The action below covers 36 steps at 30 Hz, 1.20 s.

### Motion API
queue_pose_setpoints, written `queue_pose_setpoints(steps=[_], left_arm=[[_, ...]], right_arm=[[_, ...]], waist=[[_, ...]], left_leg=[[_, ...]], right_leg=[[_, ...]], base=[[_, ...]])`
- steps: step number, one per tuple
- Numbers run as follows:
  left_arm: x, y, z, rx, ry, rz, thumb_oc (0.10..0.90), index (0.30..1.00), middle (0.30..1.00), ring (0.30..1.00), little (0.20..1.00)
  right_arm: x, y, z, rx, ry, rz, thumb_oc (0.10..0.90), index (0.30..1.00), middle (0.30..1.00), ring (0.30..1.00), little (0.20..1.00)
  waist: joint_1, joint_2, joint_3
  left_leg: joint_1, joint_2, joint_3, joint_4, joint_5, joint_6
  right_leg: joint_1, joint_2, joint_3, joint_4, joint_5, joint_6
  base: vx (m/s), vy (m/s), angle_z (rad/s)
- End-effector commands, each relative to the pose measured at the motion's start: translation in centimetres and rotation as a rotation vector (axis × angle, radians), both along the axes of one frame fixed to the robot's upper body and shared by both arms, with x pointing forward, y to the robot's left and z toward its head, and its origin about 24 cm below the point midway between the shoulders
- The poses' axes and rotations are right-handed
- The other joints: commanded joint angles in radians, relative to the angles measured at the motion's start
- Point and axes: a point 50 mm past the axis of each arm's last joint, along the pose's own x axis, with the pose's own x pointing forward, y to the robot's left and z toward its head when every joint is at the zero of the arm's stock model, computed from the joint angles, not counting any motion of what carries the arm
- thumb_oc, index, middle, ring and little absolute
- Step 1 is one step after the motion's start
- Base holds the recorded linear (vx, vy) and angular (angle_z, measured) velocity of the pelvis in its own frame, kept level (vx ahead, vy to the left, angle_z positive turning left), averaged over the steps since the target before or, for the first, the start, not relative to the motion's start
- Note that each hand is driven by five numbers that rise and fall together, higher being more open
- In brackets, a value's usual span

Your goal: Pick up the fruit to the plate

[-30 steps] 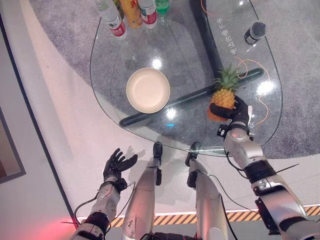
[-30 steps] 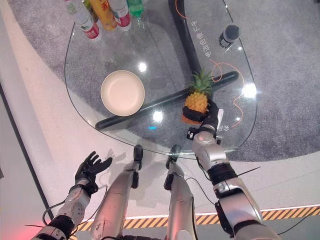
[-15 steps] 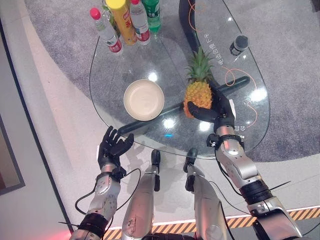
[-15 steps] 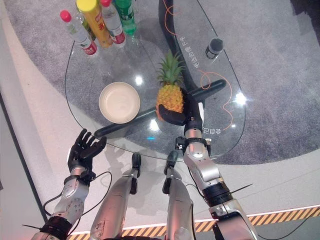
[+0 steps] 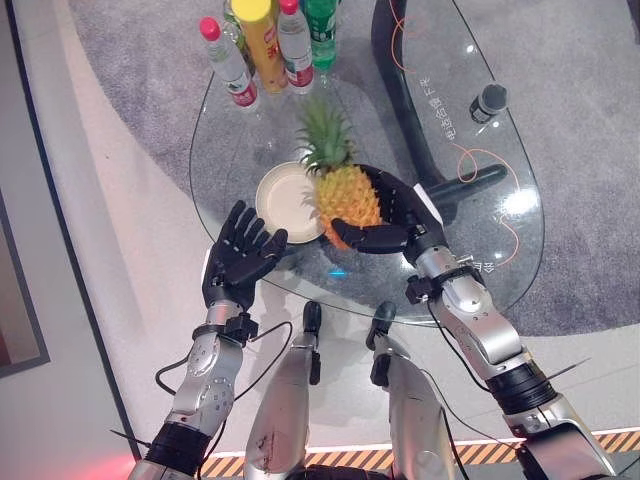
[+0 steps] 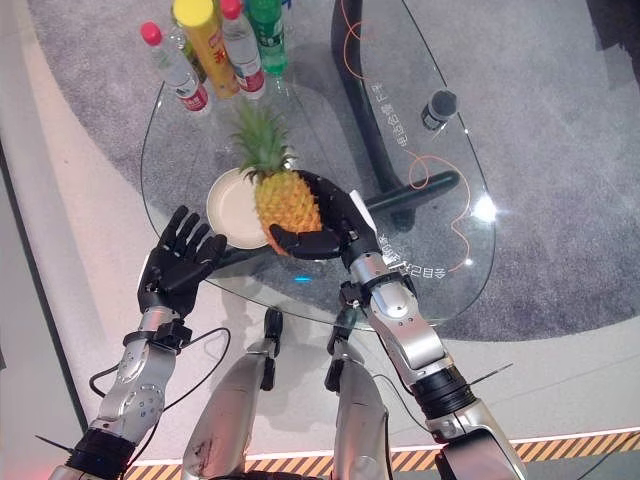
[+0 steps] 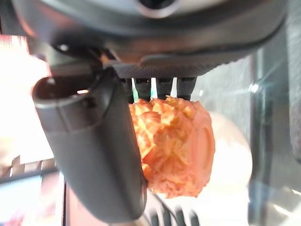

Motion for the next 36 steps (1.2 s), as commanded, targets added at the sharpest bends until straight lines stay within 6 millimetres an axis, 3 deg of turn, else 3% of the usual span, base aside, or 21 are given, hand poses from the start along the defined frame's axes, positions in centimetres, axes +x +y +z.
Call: queue_pose_setpoints(steps=[1, 15, 28, 36], left_arm=[[-1.1, -1.5, 5.1, -0.062, -0.262, -0.169, 0.8, 0.9, 0.9, 0.9, 0.9], [-1.9, -3.6, 6.7, -0.165, -0.353, -0.451, 0.8, 0.9, 0.9, 0.9, 0.9], [-2.3, -4.5, 6.5, -0.2, -0.378, -0.5, 0.8, 0.9, 0.9, 0.9, 0.9], [-2.6, -4.5, 6.5, -0.235, -0.402, -0.496, 0.8, 0.9, 0.9, 0.9, 0.9]], right_arm=[[-3.3, 2.1, 7.1, 0.082, -0.376, 0.218, 0.1, 0.3, 0.3, 0.3, 0.2], [-4.5, 3.8, 5.9, -0.002, -0.348, 0.37, 0.1, 0.3, 0.3, 0.3, 0.2], [-8.1, 8.4, 4.4, -0.199, -0.266, 0.863, 0.1, 0.3, 0.3, 0.3, 0.2], [-9.1, 9.7, 3.4, -0.235, -0.198, 1.005, 0.1, 0.3, 0.3, 0.3, 0.2]], waist=[[0.009, 0.018, -0.019], [0.012, 0.014, -0.019], [0.032, 0.016, -0.019], [0.052, 0.013, -0.019]], left_leg=[[0.018, -0.055, -0.007, 0.025, -0.043, 0.02], [-0.009, -0.079, -0.038, 0.042, -0.043, 0.026], [-0.017, -0.098, -0.054, 0.045, -0.037, 0.027], [-0.021, -0.103, -0.065, 0.045, -0.035, 0.028]], right_leg=[[0.072, -0.001, -0.08, 0.082, -0.044, 0.038], [0.05, 0.003, -0.06, 0.081, -0.033, 0.041], [0.047, 0.009, -0.044, 0.071, -0.028, 0.039], [0.047, 0.007, -0.049, 0.07, -0.026, 0.04]], base=[[0.02, -0.023, 0.13], [0.01, -0.007, 0.04], [0.0, 0.001, 0.01], [0.0, 0.001, 0.03]])
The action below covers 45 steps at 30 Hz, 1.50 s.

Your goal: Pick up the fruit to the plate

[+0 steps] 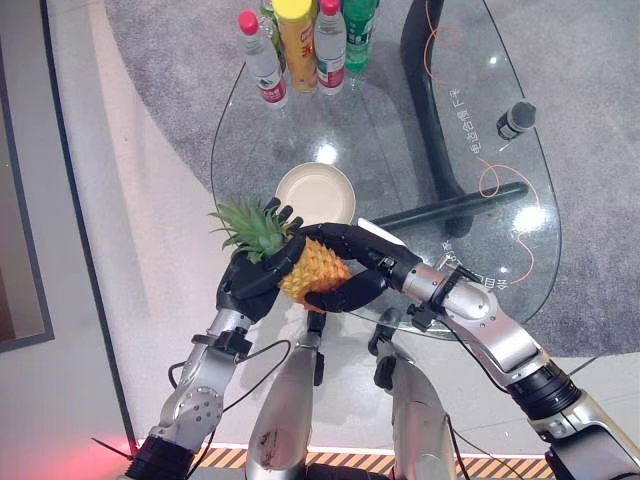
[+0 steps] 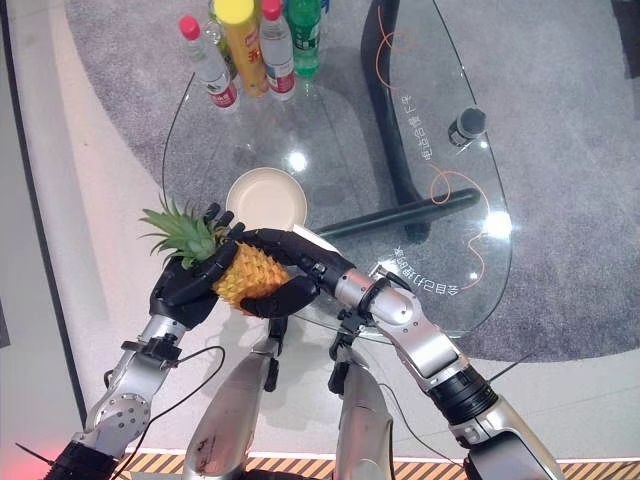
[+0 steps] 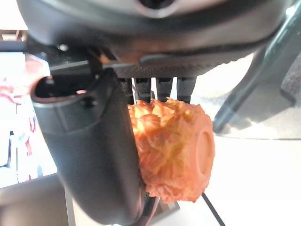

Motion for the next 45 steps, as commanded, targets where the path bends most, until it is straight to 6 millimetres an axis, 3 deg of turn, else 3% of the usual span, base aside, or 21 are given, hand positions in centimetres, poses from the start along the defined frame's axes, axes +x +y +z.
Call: queue_pose_setpoints(steps=[1, 10, 20, 32, 45], left_arm=[[-0.7, -4.1, 7.4, -0.098, -0.401, -0.214, 0.8, 0.9, 0.9, 0.9, 0.9], [-0.9, -3.9, 7.5, -0.179, -0.425, -0.214, 0.8, 0.9, 0.9, 0.9, 0.9], [-1.4, -2.3, 9.1, -0.401, -0.613, -0.064, 0.8, 0.9, 0.9, 0.9, 0.9], [-1.6, -1.6, 10.8, -0.411, -0.706, 0.026, 0.8, 0.9, 0.9, 0.9, 0.9], [-1.6, -0.8, 11.0, -0.404, -0.742, 0.074, 0.8, 0.9, 0.9, 0.9, 0.9]], right_arm=[[-7.1, 8.0, 3.8, 0.084, -0.136, 0.631, 0.1, 0.3, 0.3, 0.3, 0.2], [-6.8, 8.2, 3.5, 0.116, -0.113, 0.606, 0.1, 0.3, 0.3, 0.3, 0.2], [-6.3, 8.7, 3.0, 0.163, -0.072, 0.562, 0.1, 0.3, 0.3, 0.3, 0.2], [-5.9, 9.2, 2.9, 0.192, -0.044, 0.537, 0.1, 0.3, 0.3, 0.3, 0.2], [-5.6, 9.3, 2.4, 0.179, -0.025, 0.524, 0.1, 0.3, 0.3, 0.3, 0.2]], waist=[[0.007, 0.011, -0.02], [0.014, 0.006, -0.02], [0.024, -0.01, -0.02], [0.032, -0.023, -0.02], [0.037, -0.03, -0.02]], left_leg=[[-0.022, -0.076, -0.023, 0.058, -0.036, 0.029], [-0.021, -0.079, -0.029, 0.057, -0.036, 0.031], [-0.012, -0.077, -0.036, 0.061, -0.044, 0.029], [-0.012, -0.082, -0.057, 0.066, -0.051, 0.029], [-0.009, -0.085, -0.071, 0.067, -0.054, 0.026]], right_leg=[[0.053, 0.028, -0.033, 0.033, 0.013, 0.033], [0.056, 0.026, -0.036, 0.03, 0.018, 0.037], [0.069, 0.019, -0.049, 0.039, 0.014, 0.039], [0.074, 0.023, -0.056, 0.04, 0.011, 0.037], [0.081, 0.027, -0.053, 0.035, 0.011, 0.039]], base=[[0.0, 0.0, 0.0], [0.01, -0.001, 0.03], [0.0, -0.004, 0.01], [0.0, -0.005, 0.01], [0.0, 0.0, 0.0]])
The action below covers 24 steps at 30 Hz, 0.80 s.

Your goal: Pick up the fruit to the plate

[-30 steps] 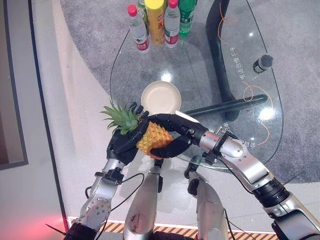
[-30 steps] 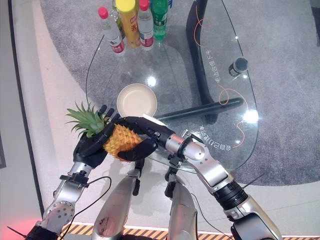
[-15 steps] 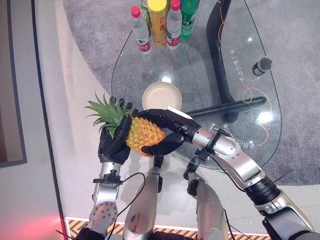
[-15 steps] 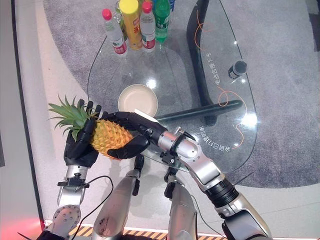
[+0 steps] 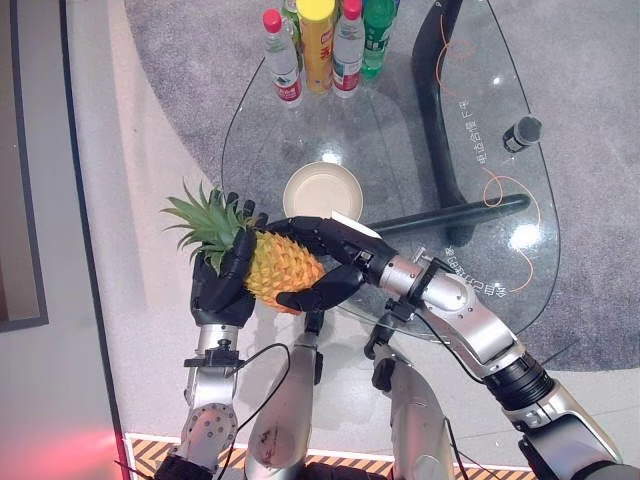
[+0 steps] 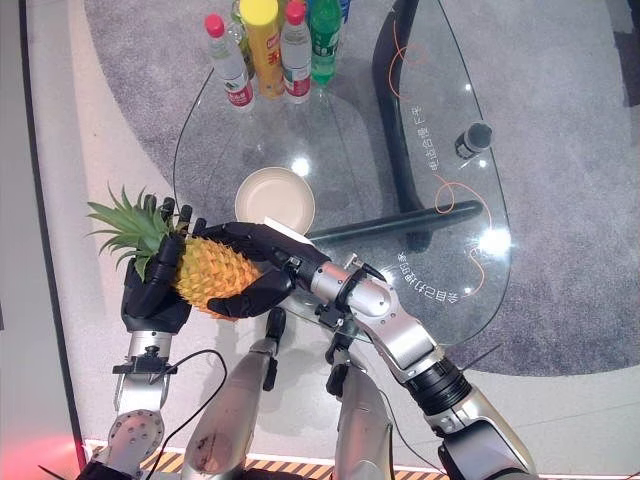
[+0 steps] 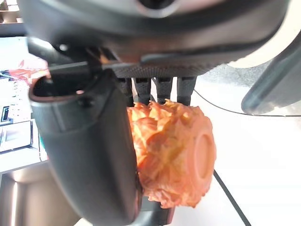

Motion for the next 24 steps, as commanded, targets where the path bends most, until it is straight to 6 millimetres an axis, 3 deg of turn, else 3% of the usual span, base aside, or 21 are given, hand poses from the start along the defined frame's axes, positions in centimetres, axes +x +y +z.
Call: queue_pose_setpoints(steps=[1, 24], left_arm=[[-0.3, -1.4, 11.0, -0.054, -0.591, -0.036, 0.8, 0.9, 0.9, 0.9, 0.9], [-0.8, 0.1, 12.3, -0.029, -0.673, 0.086, 0.8, 0.9, 0.9, 0.9, 0.9]], right_arm=[[-5.6, 6.2, 1.0, 0.092, -0.029, 0.449, 0.1, 0.3, 0.3, 0.3, 0.2], [-5.7, 6.8, -0.2, 0.069, 0.071, 0.482, 0.1, 0.3, 0.3, 0.3, 0.2]], waist=[[0.029, -0.014, -0.023], [0.045, -0.03, -0.023]], left_leg=[[-0.009, -0.086, -0.041, 0.048, -0.06, 0.033], [-0.012, -0.082, -0.053, 0.052, -0.067, 0.029]], right_leg=[[0.064, 0.028, -0.028, 0.022, 0.017, 0.044], [0.067, 0.027, -0.045, 0.031, 0.011, 0.048]], base=[[0.0, 0.0, 0.0], [0.0, -0.003, 0.02]])
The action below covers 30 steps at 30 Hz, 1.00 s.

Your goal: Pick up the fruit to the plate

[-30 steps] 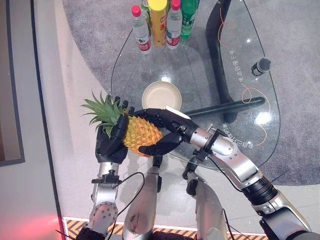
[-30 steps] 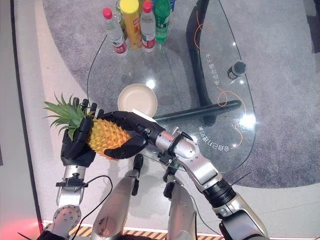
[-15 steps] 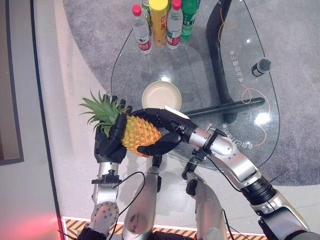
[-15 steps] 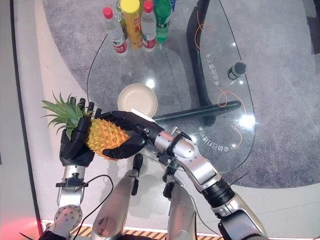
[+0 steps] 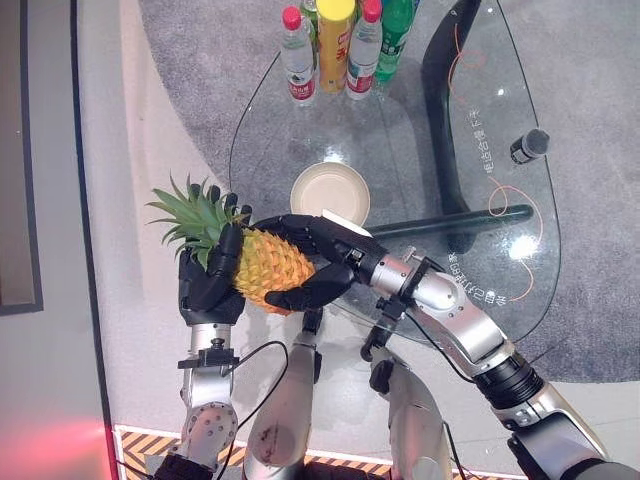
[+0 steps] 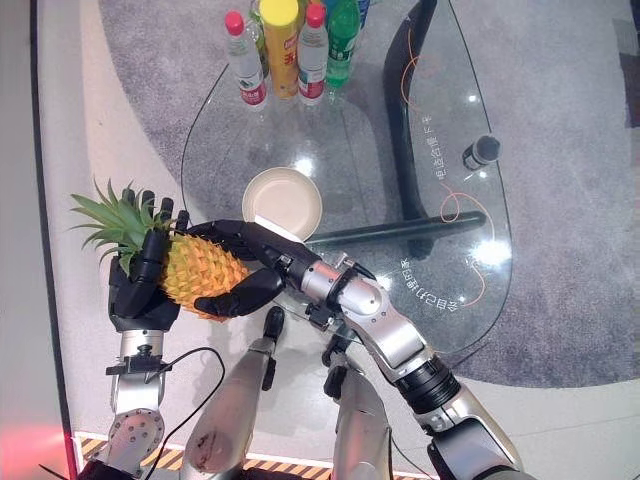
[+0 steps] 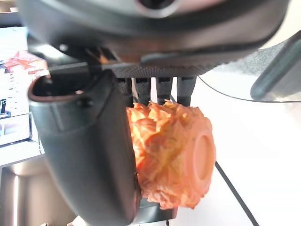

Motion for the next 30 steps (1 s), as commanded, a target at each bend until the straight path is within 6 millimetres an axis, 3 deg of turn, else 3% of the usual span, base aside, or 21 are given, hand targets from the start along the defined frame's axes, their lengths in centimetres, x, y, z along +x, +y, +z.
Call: queue_pose_setpoints(steps=[1, 11, 12, 15, 16, 17, 30], left_arm=[[-0.7, -0.6, 11.8, 0.013, -0.624, 0.032, 0.8, 0.9, 0.9, 0.9, 0.9], [-0.9, 0.0, 12.3, 0.153, -0.615, 0.129, 0.8, 0.9, 0.9, 0.9, 0.9], [-0.9, 0.2, 12.2, 0.152, -0.619, 0.128, 0.74, 0.848, 0.848, 0.848, 0.84], [-0.9, 0.4, 12.2, 0.155, -0.625, 0.128, 0.298, 0.469, 0.469, 0.469, 0.398], [-0.9, 0.4, 12.2, 0.155, -0.625, 0.128, 0.298, 0.469, 0.469, 0.469, 0.398], [-1.0, 0.6, 12.3, 0.157, -0.639, 0.127, 0.1, 0.3, 0.3, 0.3, 0.2], [-0.7, 0.1, 12.1, 0.134, -0.652, 0.088, 0.1, 0.3, 0.3, 0.3, 0.2]], right_arm=[[-5.6, 5.6, -0.4, 0.044, 0.039, 0.455, 0.1, 0.3, 0.3, 0.3, 0.2], [-4.7, 4.3, -1.9, 0.0, 0.079, 0.346, 0.1, 0.3, 0.3, 0.3, 0.2], [-4.6, 4.0, -2.3, -0.017, 0.083, 0.329, 0.1, 0.3, 0.3, 0.3, 0.2], [-4.4, 3.5, -2.7, -0.041, 0.086, 0.311, 0.1, 0.3, 0.3, 0.3, 0.2], [-4.4, 3.5, -2.7, -0.041, 0.086, 0.311, 0.1, 0.3, 0.3, 0.3, 0.2], [-4.4, 3.2, -2.9, -0.048, 0.087, 0.308, 0.1, 0.3, 0.3, 0.3, 0.2], [-4.3, 3.8, -2.7, -0.057, 0.076, 0.32, 0.1, 0.3, 0.3, 0.3, 0.2]], waist=[[0.021, -0.004, -0.023], [0.015, -0.009, -0.023], [0.013, -0.012, -0.023], [0.011, -0.017, -0.023], [0.011, -0.017, -0.023], [0.01, -0.02, -0.023], [0.009, -0.019, -0.023]], left_leg=[[-0.011, -0.083, -0.032, 0.051, -0.068, 0.031], [-0.015, -0.076, -0.029, 0.05, -0.071, 0.028], [-0.017, -0.075, -0.028, 0.05, -0.071, 0.028], [-0.019, -0.072, -0.028, 0.05, -0.071, 0.027], [-0.019, -0.072, -0.028, 0.05, -0.071, 0.027], [-0.018, -0.071, -0.028, 0.049, -0.071, 0.027], [-0.02, -0.072, -0.033, 0.051, -0.073, 0.027]], right_leg=[[0.056, 0.03, -0.024, 0.032, 0.015, 0.048], [0.049, 0.028, -0.025, 0.036, 0.014, 0.051], [0.048, 0.028, -0.025, 0.035, 0.014, 0.052], [0.046, 0.03, -0.025, 0.035, 0.015, 0.052], [0.046, 0.03, -0.025, 0.035, 0.015, 0.052], [0.048, 0.032, -0.024, 0.032, 0.016, 0.051], [0.045, 0.033, -0.02, 0.038, 0.014, 0.055]], base=[[0.0, 0.0, 0.0], [0.0, 0.0, 0.0], [0.0, 0.0, 0.0], [0.0, 0.0, 0.0], [0.0, 0.0, 0.0], [0.0, 0.0, 0.0], [0.0, 0.0, 0.0]])
